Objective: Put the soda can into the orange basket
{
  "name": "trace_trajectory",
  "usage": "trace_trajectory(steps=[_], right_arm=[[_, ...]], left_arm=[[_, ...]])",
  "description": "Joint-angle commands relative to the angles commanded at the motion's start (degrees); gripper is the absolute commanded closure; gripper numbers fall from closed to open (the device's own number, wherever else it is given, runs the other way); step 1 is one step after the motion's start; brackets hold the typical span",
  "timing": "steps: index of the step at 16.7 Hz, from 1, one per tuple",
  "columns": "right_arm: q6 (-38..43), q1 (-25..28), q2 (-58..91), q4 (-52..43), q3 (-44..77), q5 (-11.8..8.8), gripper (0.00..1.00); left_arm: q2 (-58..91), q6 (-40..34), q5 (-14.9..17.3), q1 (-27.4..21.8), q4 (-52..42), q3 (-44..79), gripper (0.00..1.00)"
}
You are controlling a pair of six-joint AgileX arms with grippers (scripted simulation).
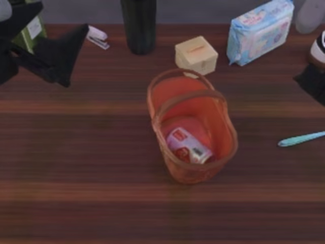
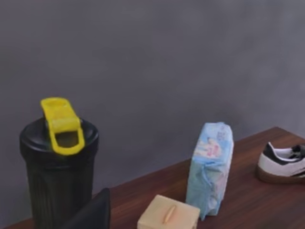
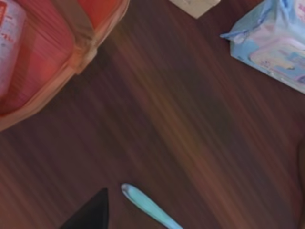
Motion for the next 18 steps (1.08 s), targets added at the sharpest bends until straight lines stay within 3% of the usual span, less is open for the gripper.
trace_trajectory(steps=[5,10,14,18], right_arm=[[-14.31,7.48,31.14,-20.36,32.61,0.45,0.00],[-25.14,13.40,54.39,-35.50,57.08,0.52,0.00],[-29.87,16.10,63.52,-41.97,66.83,0.41,0.00],[-30.49,16.47,64.65,-42.80,68.05,0.39,0.00]], left_arm=[[-31.99,0.64,-15.55,3.75,-12.73,-16.30,0.00],[-55.51,2.21,-27.69,6.21,-22.29,-29.53,0.00],[-64.61,3.23,-33.39,7.19,-26.53,-35.76,0.00],[-65.75,3.39,-34.21,7.33,-27.13,-36.65,0.00]])
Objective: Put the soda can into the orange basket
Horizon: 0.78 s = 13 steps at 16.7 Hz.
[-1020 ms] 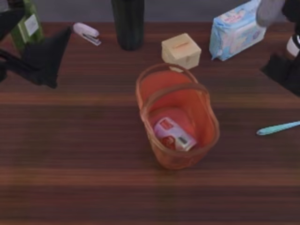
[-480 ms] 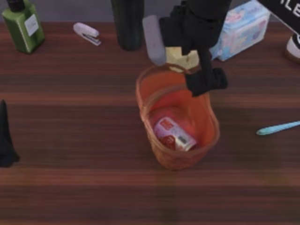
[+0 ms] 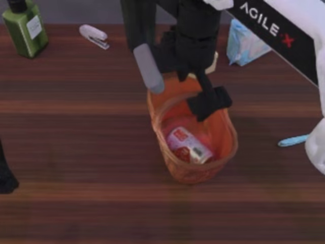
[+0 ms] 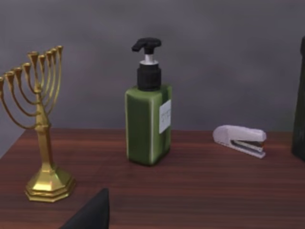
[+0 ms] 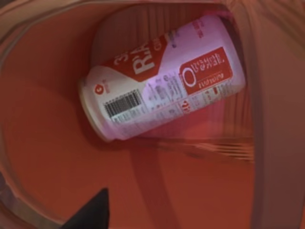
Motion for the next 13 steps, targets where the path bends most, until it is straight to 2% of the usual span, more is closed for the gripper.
trace_trajectory(steps=[13], right_arm=[[0.01,0.04,-2.92,7.11,-10.03,-0.04,0.00]], left_arm=[[0.00,0.00,0.00,0.00,0.00,0.00,0.00]])
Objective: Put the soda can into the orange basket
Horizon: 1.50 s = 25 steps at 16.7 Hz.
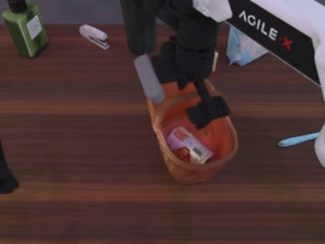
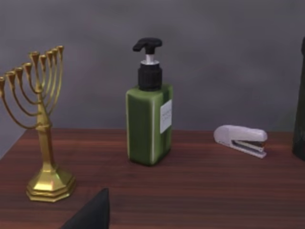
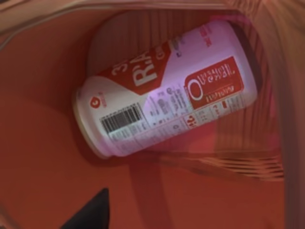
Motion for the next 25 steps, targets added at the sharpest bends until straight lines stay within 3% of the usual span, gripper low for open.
trace_trajectory(steps=[13,25], right_arm=[[0.00,0.00,0.00,0.00,0.00,0.00,0.98],[0.00,0.00,0.00,0.00,0.00,0.00,1.00]], left_arm=[[0.00,0.00,0.00,0.00,0.00,0.00,0.00],[0.00,0.00,0.00,0.00,0.00,0.00,0.00]])
